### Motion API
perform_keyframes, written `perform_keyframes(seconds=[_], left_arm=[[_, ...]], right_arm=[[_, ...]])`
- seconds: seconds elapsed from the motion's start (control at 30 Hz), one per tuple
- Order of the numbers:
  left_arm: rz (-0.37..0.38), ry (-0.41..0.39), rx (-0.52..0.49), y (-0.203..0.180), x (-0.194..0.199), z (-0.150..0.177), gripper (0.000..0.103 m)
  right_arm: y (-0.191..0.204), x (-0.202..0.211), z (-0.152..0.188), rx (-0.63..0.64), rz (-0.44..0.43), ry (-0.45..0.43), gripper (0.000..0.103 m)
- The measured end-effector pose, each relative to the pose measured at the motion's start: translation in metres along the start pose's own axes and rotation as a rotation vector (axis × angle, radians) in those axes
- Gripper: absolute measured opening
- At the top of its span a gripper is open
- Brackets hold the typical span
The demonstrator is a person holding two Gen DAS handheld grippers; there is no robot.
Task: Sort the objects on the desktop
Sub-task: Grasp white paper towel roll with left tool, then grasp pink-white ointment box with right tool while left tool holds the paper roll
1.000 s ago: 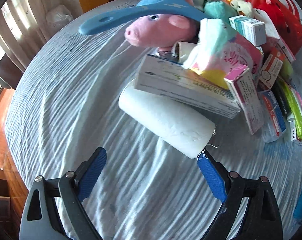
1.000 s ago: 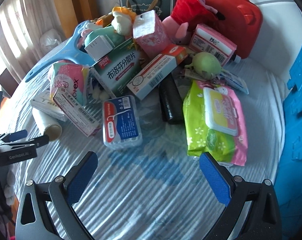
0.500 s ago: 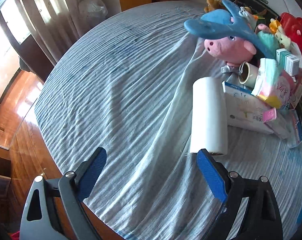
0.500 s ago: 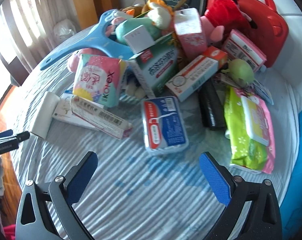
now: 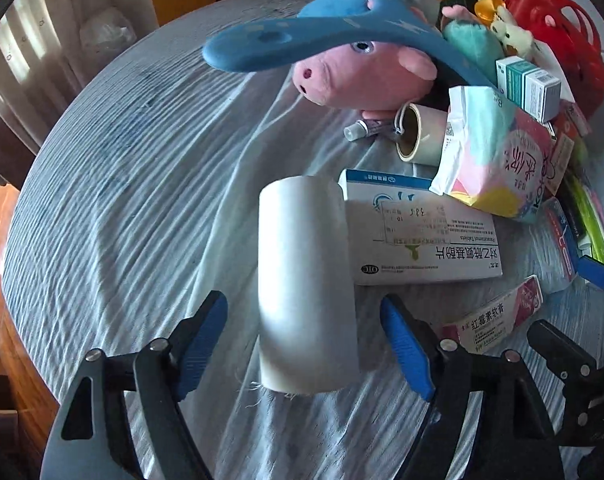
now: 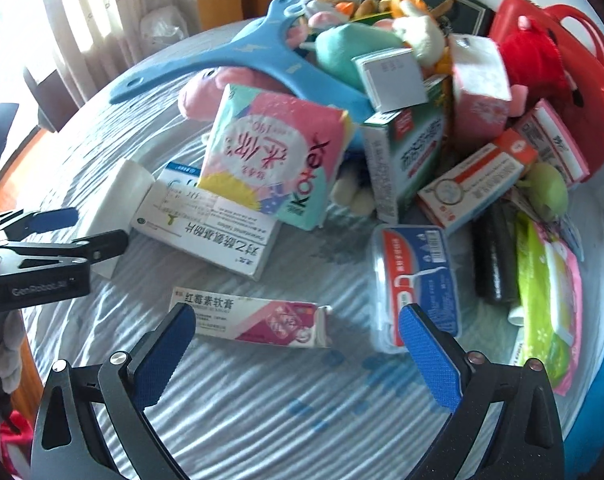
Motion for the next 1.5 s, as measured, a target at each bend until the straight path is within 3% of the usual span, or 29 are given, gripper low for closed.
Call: perform_keyframes(seconds=[0.1, 0.33, 0.5, 0.6, 0.67, 0.8, 0.97, 1.33, 1.5], left_arm=[[0.017, 0.023, -0.014, -0.005, -0.013, -0.001, 0.072], [-0.005, 0.006, -0.093, -0.011, -0.019, -0.002, 0.050], [0.019, -0.002, -0.102, -0.005, -0.015, 0.016, 0.050], [0.039, -0.019, -0.085, 0.002, -0.015, 0.017, 0.050], [0.045, -0.014, -0.084, 0.003, -0.017, 0.015, 0.050], [0.014, -0.025, -0.129, 0.000, -0.023, 0.010, 0.050], [0.042, -0.014, -0.131, 0.010, -0.024, 0.010, 0.050], [0.061, 0.000, -0.198, 0.015, -0.035, -0.004, 0.050], [0.066, -0.003, -0.196, 0.020, -0.040, -0.012, 0.050]], right_arm=[[0.005, -0.006, 0.004, -0.002, 0.000, 0.024, 0.096], [0.001, -0.016, 0.006, -0.019, 0.039, 0.056, 0.049], [0.000, -0.013, 0.012, -0.101, 0.006, 0.078, 0.051], [0.007, -0.014, 0.010, -0.121, 0.008, 0.084, 0.066], [0.013, -0.014, 0.007, -0.133, 0.007, 0.080, 0.082], [0.019, -0.022, -0.001, -0.179, 0.056, 0.082, 0.085], [0.021, -0.035, -0.001, -0.222, 0.109, 0.096, 0.096], [-0.001, -0.014, 0.047, -0.334, 0.146, 0.153, 0.095], [-0.009, -0.007, 0.051, -0.384, 0.135, 0.146, 0.084]])
Point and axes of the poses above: each gripper's, at about its wrist camera, not at the fingertips, and x roughly against the way its jaws point, y to its left, z to its underside, the point moved 10 cm from there along -x, roughly the way its jaws point, and after that the axes turned 1 degree about y, right-handed, at the moved point
